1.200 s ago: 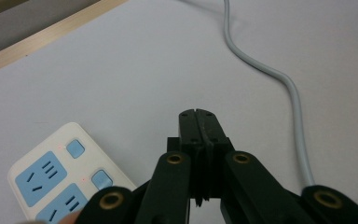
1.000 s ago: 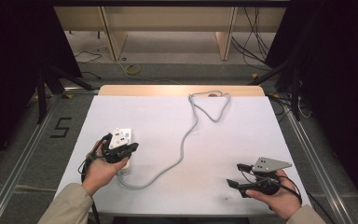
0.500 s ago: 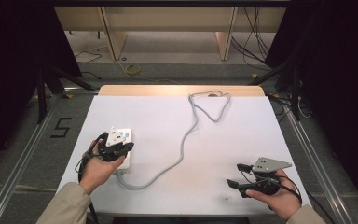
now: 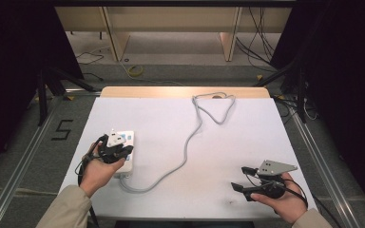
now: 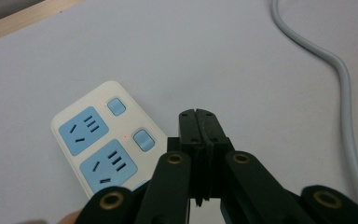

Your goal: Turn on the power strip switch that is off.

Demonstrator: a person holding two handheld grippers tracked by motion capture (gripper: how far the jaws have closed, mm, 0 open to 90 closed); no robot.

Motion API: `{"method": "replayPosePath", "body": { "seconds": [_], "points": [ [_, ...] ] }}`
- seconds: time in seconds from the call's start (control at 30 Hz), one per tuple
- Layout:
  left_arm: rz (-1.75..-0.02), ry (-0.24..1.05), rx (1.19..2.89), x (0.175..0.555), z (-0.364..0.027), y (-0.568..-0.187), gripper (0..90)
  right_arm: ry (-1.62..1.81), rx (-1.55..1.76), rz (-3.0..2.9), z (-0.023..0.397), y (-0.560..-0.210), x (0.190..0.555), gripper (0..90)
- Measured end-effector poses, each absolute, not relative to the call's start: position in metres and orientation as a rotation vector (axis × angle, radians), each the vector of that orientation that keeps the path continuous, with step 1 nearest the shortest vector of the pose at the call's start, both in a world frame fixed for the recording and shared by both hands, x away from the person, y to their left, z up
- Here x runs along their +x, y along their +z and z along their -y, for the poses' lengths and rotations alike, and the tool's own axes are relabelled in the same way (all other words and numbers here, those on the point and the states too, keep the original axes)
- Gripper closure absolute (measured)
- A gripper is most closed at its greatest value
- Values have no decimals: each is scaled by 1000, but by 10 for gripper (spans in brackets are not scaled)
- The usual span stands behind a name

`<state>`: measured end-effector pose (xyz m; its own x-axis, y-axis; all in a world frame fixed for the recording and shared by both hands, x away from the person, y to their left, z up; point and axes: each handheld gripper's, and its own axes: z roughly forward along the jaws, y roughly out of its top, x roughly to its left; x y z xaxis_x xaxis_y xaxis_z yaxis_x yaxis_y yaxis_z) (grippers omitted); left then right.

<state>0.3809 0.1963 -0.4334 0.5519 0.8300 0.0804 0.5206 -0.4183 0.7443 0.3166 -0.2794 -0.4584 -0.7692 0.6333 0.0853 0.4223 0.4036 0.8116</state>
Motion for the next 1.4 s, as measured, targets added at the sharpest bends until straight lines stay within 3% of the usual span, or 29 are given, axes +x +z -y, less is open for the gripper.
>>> {"method": "replayPosePath", "body": {
  "seconds": [1.4],
  "points": [
    [-1223, 549, 2174, 394, -202, -444, 899, 1298, 924, -2431, 278, -459, 317, 279]
  ]
}}
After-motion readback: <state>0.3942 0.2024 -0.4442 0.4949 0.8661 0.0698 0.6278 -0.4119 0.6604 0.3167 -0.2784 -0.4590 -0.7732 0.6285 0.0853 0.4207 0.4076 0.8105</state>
